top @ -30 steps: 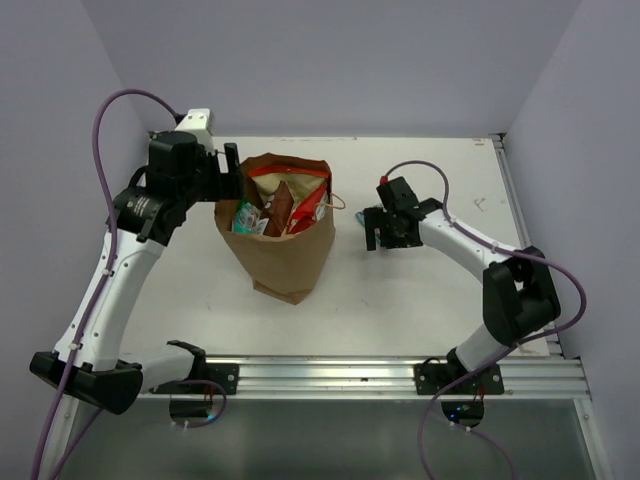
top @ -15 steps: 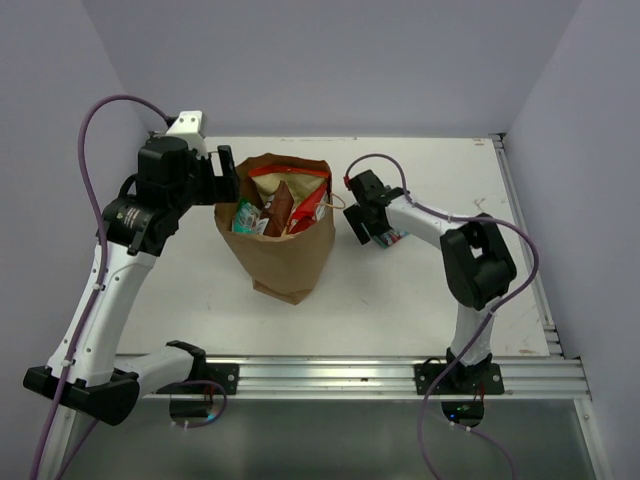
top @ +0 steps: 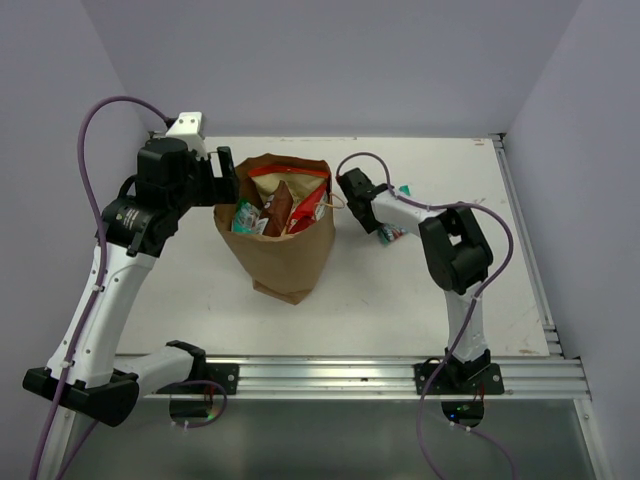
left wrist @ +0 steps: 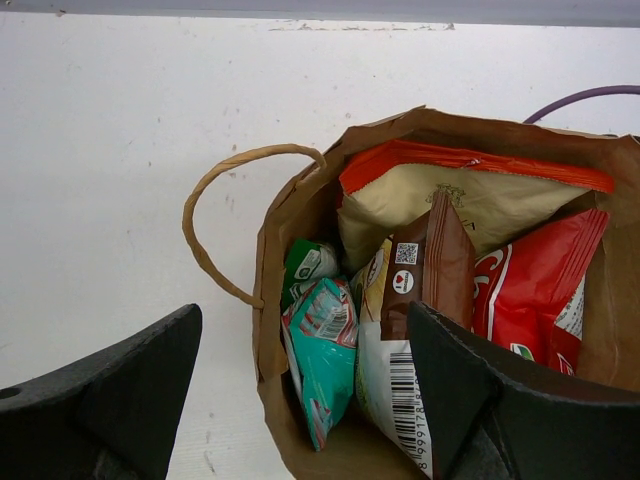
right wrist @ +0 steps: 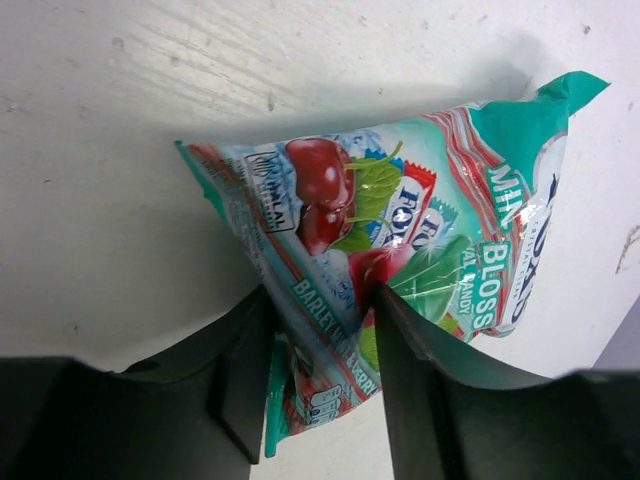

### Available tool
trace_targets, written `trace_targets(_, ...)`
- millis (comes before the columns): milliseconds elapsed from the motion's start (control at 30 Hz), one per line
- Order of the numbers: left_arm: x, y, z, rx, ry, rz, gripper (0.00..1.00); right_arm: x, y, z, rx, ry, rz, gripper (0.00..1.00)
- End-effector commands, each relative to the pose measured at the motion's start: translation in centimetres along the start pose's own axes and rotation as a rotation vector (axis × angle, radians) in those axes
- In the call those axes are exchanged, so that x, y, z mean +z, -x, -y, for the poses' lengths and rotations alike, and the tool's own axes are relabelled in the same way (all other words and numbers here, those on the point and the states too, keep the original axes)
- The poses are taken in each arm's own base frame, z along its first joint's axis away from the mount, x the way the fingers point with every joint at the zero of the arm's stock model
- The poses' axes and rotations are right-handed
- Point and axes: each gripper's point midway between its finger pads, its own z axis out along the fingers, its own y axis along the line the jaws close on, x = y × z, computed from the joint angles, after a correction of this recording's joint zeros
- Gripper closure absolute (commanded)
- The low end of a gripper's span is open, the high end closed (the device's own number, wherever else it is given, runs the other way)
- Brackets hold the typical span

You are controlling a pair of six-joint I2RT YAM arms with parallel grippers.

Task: Place the snacks into the paper bag
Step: Pick up the snack from the center of the board.

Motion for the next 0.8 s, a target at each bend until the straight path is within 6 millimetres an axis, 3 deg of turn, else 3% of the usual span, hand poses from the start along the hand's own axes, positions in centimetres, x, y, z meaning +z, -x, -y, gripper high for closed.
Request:
trace_targets(0,-0.4,0.3,-0.3,0.005,0.007,0.019,0.13,1.4,-3.8,-1.0,-0.041,0.005,-0.119,0.57)
trace_targets(200,-0.3,0.3,-0.2,0.008,0.001,0.016,0.13,-0.9,-3.0,-0.4,0.035,0.032,-0.066,0.99)
trace_targets(333,-0.4,0.4,0.0,0.008,-0.008,0.017,0.14,-4.0,-0.7,1.1,0.119,0.051,0.016,1.00)
trace_targets(500,-0.4,0.4,-0.1,0.010,-0.006,0.013,0.13,-8.8,2.6,4.2,0.224,0.045,0.123,1.00)
trace_targets(733,-0.4,0.3,0.0,0.012,-0.008,0.004,0.13,-17.4,7.2,9.5,0.389,0.044,0.290,1.00)
trace_targets(767,-0.4,0.2,0.0,0.014,-0.010,0.004,0.13,-20.0,8.7,11.0,0.433,0.050,0.360,1.00)
